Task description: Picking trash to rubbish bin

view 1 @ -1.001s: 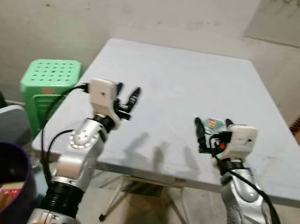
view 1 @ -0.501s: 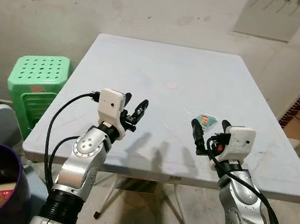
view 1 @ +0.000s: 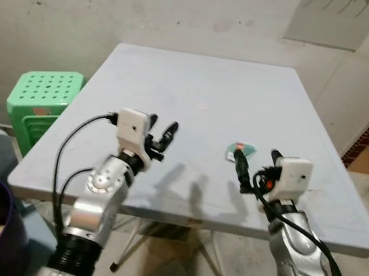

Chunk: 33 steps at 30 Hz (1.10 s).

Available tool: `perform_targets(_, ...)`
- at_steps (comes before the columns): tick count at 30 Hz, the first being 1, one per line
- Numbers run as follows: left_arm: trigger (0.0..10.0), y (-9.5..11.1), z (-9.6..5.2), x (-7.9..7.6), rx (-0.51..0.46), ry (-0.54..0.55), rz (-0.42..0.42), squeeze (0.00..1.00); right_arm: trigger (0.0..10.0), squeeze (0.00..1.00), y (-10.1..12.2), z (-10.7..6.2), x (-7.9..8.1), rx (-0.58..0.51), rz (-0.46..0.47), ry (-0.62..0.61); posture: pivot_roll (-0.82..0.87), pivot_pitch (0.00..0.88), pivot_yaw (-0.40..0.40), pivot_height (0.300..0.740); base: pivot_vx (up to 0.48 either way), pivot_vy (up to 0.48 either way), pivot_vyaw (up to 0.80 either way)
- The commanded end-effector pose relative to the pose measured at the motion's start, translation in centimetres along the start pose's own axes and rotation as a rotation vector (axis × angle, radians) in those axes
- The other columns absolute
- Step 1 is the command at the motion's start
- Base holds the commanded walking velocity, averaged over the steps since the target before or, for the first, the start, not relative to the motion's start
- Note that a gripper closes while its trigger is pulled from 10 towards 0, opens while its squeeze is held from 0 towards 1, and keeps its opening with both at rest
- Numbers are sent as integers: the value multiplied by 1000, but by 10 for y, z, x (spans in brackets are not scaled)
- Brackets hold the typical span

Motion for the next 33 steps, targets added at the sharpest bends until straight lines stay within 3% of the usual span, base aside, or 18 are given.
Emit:
perform_targets(1, 10000, 3, -1, 6, -7, 17, 16, 0, 10000, 0, 4, 1, 5, -14, 11, 21, -8, 0, -18, 715, 0, 0, 0)
perform_targets(11, 10000, -3, 1, 7, 68, 75, -18, 0, 10000, 0, -1, -2, 6, 26, -2, 29, -9, 0, -17, 715, 0, 0, 0)
perform_targets(14, 10000, -2, 0, 9, 54, 82, 14, 0, 10000, 0, -3, -3, 5, 46, -17, 22, -12, 0, -16, 715, 0, 0, 0)
perform_targets(22, 10000, -3, -2, 11, 61, 88, 3, 0, 10000, 0, -3, -3, 2, 56, -27, 11, -12, 9, -14, 715, 0, 0, 0)
perform_targets(25, 10000, -4, -5, 3, 63, 19, 40, 0, 10000, 0, -4, 3, -5, 64, -60, -77, -9, 16, -16, 715, 0, 0, 0)
perform_targets(28, 10000, -5, -6, 3, 61, 21, 94, 0, 10000, 0, -7, 11, -13, 82, -115, -172, -8, 18, -14, 715, 0, 0, 0)
perform_targets(33, 10000, 1, -9, -2, 15, -103, 117, 0, 10000, 0, -8, 20, -22, 76, -74, -207, 0, 33, -21, 715, 0, 0, 0)
Point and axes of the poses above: a point about 5 cm out from each wrist's last joint towards the gripper, its own z axis pointing out of the wrist towards the gripper, its own y axis along the axis of the wrist's last joint, x = y × z, the point moved 1 cm from there along z, pointing out of the wrist towards the gripper, and after that the axes turned 12 degrees about z, right-handed, at the moved point
